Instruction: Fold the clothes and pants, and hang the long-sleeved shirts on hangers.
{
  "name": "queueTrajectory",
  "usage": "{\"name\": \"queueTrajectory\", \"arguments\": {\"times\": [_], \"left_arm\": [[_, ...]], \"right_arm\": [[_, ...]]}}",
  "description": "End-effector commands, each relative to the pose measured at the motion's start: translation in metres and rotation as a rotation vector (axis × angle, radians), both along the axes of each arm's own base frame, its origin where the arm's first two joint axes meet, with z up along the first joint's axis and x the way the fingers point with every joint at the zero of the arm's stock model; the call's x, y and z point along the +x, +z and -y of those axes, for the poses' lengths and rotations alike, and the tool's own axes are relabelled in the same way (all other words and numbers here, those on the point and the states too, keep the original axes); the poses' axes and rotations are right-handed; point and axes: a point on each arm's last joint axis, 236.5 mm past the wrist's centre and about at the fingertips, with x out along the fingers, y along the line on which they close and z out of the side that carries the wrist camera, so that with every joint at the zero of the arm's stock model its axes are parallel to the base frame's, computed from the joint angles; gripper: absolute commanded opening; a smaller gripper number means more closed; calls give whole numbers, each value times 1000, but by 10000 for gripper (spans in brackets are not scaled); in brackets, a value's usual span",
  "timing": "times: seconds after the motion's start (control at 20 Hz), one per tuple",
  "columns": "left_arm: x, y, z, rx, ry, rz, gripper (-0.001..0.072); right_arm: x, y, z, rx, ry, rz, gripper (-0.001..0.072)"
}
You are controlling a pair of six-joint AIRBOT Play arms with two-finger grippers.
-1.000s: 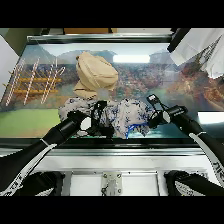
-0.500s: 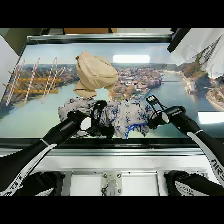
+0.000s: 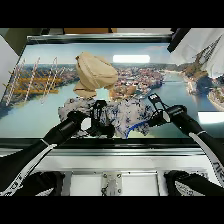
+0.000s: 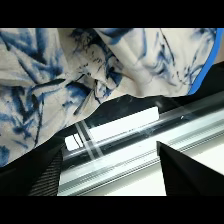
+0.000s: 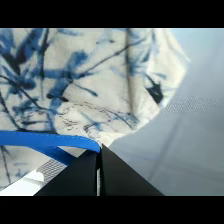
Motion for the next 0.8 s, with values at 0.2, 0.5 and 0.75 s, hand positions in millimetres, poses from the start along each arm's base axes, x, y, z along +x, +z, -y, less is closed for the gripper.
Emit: {"name": "queueTrajectory", "arguments": {"times": [0.2, 0.5, 0.75], "left_arm": [[-12, 13, 52, -78, -22, 55, 622], [-11, -4, 78, 170, -163, 141, 622], [-3, -21, 82, 358, -217, 247, 622]], "right_arm": [[-48, 100, -37, 269, -197, -24, 16], [-57, 123, -59, 407, -256, -16, 16], [-59, 131, -68, 455, -258, -8, 16]]}}
